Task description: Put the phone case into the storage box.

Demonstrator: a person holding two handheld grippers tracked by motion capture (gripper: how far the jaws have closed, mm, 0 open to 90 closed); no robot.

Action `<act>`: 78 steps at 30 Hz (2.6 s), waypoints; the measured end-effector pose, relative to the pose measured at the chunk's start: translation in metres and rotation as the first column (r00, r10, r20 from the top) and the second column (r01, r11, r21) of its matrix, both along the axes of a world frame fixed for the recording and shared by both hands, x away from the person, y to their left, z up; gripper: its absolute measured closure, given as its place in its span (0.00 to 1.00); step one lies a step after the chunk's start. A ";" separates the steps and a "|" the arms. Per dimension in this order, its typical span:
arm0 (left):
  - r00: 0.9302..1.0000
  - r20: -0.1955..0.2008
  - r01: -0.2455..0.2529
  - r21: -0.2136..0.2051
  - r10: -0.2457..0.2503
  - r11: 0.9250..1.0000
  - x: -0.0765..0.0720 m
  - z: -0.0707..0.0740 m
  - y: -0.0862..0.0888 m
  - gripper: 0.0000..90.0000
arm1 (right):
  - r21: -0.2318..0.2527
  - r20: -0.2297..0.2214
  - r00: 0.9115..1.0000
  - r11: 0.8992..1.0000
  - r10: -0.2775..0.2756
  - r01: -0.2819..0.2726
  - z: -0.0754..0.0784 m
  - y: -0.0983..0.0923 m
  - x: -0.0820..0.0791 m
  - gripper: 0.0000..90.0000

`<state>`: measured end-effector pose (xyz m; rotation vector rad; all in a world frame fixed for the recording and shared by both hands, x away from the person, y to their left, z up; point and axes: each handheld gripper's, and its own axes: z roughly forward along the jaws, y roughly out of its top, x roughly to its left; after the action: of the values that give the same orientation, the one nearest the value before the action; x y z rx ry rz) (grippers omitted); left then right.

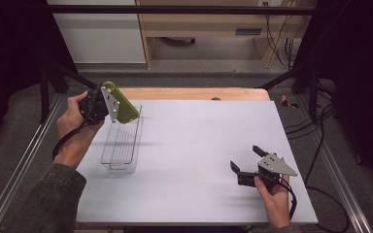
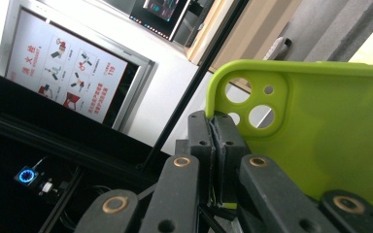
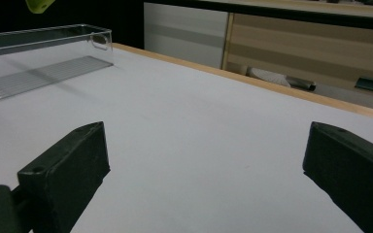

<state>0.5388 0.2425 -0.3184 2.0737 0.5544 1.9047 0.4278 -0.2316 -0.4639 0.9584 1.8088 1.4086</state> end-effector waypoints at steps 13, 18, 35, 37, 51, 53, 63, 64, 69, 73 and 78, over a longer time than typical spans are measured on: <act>1.000 -0.006 -0.011 0.072 0.012 0.997 0.010 -0.012 0.004 0.97 | -0.001 0.005 1.000 1.000 -0.002 0.002 0.000 0.000 0.000 0.03; 1.000 -0.012 -0.011 0.084 0.012 0.996 0.017 -0.019 0.005 0.97 | -0.004 0.002 1.000 1.000 -0.001 0.001 -0.001 0.001 0.000 0.03; 1.000 -0.012 0.000 0.119 0.001 0.993 0.037 -0.036 0.001 0.97 | -0.006 0.004 1.000 1.000 0.003 -0.003 -0.001 0.001 0.000 0.03; 1.000 -0.011 -0.001 0.133 0.002 0.991 0.038 -0.037 0.000 0.97 | -0.005 0.006 1.000 1.000 0.002 -0.002 -0.001 0.001 -0.001 0.03; 1.000 -0.013 -0.013 0.156 0.015 0.988 0.051 -0.051 -0.001 0.97 | -0.002 0.003 1.000 1.000 0.007 -0.007 -0.002 0.003 -0.004 0.03; 1.000 -0.014 -0.012 0.158 0.015 0.987 0.052 -0.052 -0.001 0.97 | -0.004 0.004 1.000 1.000 0.007 -0.007 -0.002 0.002 -0.004 0.03; 1.000 -0.015 -0.022 0.154 0.024 0.988 0.058 -0.056 0.001 0.97 | -0.002 0.006 1.000 1.000 0.006 -0.006 -0.002 0.002 -0.004 0.03; 1.000 -0.014 -0.023 0.158 0.025 0.987 0.058 -0.056 0.001 0.97 | 0.001 0.005 1.000 1.000 0.005 -0.005 -0.002 0.002 -0.004 0.03; 0.999 -0.016 -0.025 0.163 0.028 0.986 0.059 -0.058 0.001 0.97 | 0.001 0.007 1.000 1.000 0.003 -0.003 -0.002 0.001 -0.004 0.03; 1.000 -0.013 -0.022 0.165 0.024 0.986 0.060 -0.058 0.001 0.97 | 0.001 0.007 1.000 1.000 0.002 -0.002 -0.002 0.001 -0.004 0.03; 1.000 -0.010 -0.020 0.180 0.023 0.984 0.060 -0.060 -0.002 0.97 | 0.000 0.007 1.000 1.000 0.002 -0.002 -0.002 0.001 -0.004 0.03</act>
<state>0.5992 0.2408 -0.3785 2.1984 0.4230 2.0230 0.4236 -0.2305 -0.4658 0.9510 1.8053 1.4113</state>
